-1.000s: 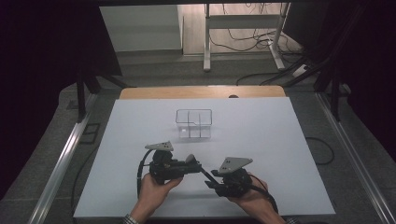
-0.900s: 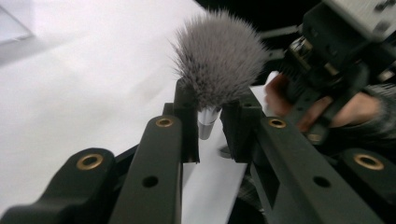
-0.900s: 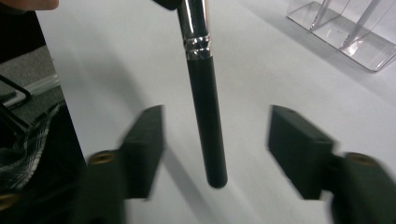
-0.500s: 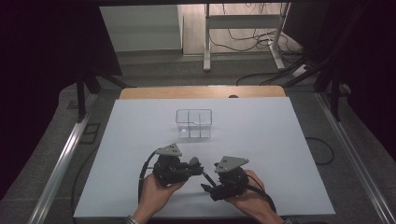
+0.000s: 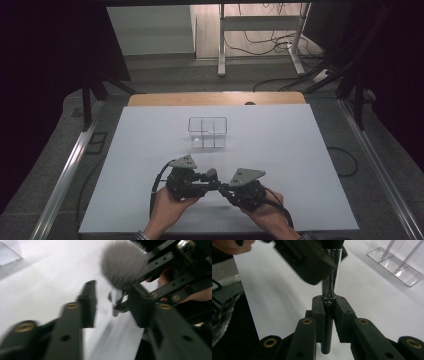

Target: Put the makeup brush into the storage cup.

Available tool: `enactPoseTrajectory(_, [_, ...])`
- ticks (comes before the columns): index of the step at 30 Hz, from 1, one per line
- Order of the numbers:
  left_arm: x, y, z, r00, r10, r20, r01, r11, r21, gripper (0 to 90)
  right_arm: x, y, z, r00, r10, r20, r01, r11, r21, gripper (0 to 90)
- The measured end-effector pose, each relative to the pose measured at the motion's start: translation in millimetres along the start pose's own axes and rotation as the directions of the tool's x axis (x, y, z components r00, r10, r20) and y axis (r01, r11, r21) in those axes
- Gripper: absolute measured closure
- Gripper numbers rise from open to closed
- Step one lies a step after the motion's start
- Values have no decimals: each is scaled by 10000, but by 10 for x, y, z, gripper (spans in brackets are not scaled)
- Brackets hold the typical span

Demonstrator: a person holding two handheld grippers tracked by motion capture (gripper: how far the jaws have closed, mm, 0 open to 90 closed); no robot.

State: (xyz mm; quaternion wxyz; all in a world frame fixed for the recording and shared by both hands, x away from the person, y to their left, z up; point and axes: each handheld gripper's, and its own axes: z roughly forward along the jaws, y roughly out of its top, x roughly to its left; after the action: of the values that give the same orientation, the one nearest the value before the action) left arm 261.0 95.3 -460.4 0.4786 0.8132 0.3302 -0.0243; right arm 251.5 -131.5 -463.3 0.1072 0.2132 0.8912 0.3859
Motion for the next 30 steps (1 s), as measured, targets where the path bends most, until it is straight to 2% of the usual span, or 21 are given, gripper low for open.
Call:
enactPoseTrajectory(2, [2, 0, -6, 9999, 38, -100, -38, 10000, -44, 437, -22, -2, -12, 10000, 76, -49, -77, 10000, -32, 783])
enactPoseTrajectory(3, [3, -2, -11, 9998, 98, -200, -100, 9999, -76, 437, -41, -5, -23, 9998, 177, -110, -178, 9998, -93, 782])
enactPoseTrajectory(4, [2, -9, -18, 9984, 326, -452, -329, 9994, -48, 365, -72, -11, -43, 9992, 328, -210, -331, 9993, -163, 783])
enactPoseTrajectory(5, [1, -14, -21, 9973, 446, -580, -446, 9990, 16, 331, -85, -15, -47, 9990, 361, -247, -366, 9991, -192, 783])
enactPoseTrajectory(6, [1, -14, -21, 9973, 446, -580, -446, 9990, 16, 303, -85, -15, -47, 9990, 361, -247, -366, 9991, -192, 783])
enactPoseTrajectory(7, [2, -27, -23, 9943, 696, -810, -683, 9975, 190, 283, -97, -18, -54, 9988, 417, -266, -422, 9989, -206, 783])
enactPoseTrajectory(9, [0, -34, -23, 9930, 785, -882, -763, 9967, 284, 259, -99, -19, -56, 9987, 427, -267, -432, 9988, -216, 783])
enactPoseTrajectory(10, [-6, -49, -20, 9885, 993, -1142, -945, 9944, 469, 210, -100, -21, -59, 9988, 421, -248, -427, 9988, -243, 783])
enactPoseTrajectory(11, [-6, -49, -20, 9885, 993, -1142, -945, 9944, 469, 185, -102, -22, -64, 9990, 396, -218, -402, 9989, -243, 783])
enactPoseTrajectory(13, [-12, -65, -17, 9843, 1174, -1318, -1091, 9917, 683, 145, -109, -26, -70, 9989, 433, -206, -438, 9987, -274, 783])
enactPoseTrajectory(14, [-18, -85, -17, 9789, 1354, -1532, -1230, 9885, 877, 132, -117, -28, -74, 9988, 435, -229, -442, 9986, -287, 782])
enactPoseTrajectory(19, [-4, -122, -46, 9756, 1397, -1691, -1230, 9868, 1056, 95, -153, -39, -96, 9987, 470, -217, -479, 9980, -402, 782])
enactPoseTrajectory(24, [47, -160, -119, 9770, 1229, -1744, -1052, 9886, 1078, 54, -197, -49, -135, 9974, 680, -257, -693, 9961, -537, 782])
enactPoseTrajectory(30, [103, -219, -225, 9725, 1155, -2023, -926, 9885, 1193, 43, -274, -69, -180, 9948, 992, -212, -1005, 9922, -732, 782])
